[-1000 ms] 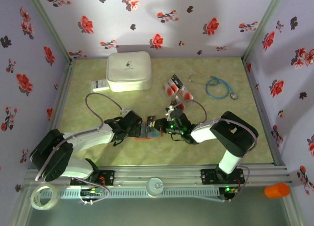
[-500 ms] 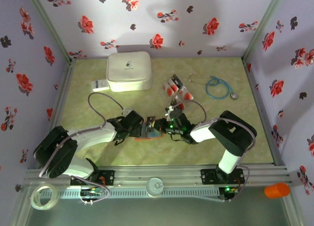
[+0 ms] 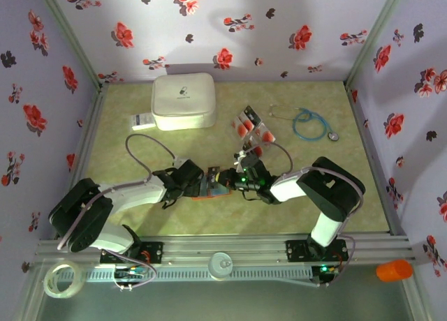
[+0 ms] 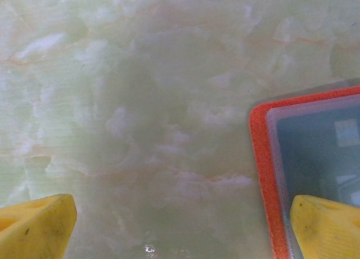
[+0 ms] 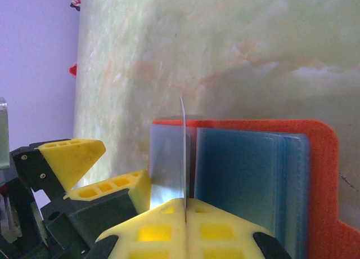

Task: Put the credit cards into the card holder

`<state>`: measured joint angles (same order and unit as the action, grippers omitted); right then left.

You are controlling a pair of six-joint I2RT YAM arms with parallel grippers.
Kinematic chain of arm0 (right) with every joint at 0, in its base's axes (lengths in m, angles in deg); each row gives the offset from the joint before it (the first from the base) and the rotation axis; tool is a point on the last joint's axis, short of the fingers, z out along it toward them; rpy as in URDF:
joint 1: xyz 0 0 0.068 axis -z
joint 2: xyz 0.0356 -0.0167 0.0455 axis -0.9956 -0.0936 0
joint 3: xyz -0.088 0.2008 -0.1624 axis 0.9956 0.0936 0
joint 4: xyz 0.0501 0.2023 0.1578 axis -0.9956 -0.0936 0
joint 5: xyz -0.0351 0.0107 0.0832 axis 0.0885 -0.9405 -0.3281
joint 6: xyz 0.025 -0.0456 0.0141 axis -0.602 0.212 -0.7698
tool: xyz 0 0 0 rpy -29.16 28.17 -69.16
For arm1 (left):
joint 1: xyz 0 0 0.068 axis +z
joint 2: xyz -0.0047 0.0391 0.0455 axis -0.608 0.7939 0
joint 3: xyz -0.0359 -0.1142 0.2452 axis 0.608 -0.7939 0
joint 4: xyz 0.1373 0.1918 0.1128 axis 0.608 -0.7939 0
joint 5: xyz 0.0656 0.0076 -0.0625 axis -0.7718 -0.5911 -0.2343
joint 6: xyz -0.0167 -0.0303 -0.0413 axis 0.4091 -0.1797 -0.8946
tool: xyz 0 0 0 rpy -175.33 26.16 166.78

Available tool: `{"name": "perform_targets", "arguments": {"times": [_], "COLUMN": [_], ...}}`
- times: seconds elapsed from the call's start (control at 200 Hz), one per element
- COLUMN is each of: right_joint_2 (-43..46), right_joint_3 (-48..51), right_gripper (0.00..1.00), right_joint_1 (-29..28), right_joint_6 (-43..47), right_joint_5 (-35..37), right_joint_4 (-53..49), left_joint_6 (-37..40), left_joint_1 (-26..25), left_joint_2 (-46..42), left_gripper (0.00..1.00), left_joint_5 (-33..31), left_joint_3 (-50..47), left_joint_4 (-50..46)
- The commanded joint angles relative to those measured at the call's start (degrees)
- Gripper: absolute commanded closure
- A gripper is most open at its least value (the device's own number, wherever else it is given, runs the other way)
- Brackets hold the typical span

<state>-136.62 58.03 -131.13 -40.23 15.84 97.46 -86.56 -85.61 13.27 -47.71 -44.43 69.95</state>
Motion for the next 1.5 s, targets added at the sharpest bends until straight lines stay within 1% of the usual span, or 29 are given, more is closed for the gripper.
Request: {"name": "perform_targets", "arguments": {"times": [0.0, 0.74, 1.265, 1.495], "right_joint_2": [-0.84, -0.05, 1.78, 1.01], "right_joint_3": [-1.44, -5.29, -5.08, -5.42], "right_gripper": [1.0, 1.0, 1.0, 1.0], "right_joint_1": [-0.35, -0.35, -0.42, -0.42], "right_joint_6": [2.05, 5.58, 6.18, 6.37], "right_joint_5": [-0.99, -1.0, -0.43, -1.15], "right_joint_4": [-3.71, -19.18, -22.94, -23.59], "left_joint_6": [-1.12, -0.91, -0.78, -0.88], "left_joint_1": [-0.18, -0.18, -0.18, -0.18], "left_joint_2": [0.86, 0.95, 0.82, 0.86], "left_gripper": [0.03, 0.03, 0.04, 0.03], "left_joint_5": [-0.78, -0.67, -0.69, -0.71], "left_joint_3": [-1.12, -1.44, -1.55, -1.65], "left_joint_4": [-0.3, 0.05, 0.14, 0.17]}}
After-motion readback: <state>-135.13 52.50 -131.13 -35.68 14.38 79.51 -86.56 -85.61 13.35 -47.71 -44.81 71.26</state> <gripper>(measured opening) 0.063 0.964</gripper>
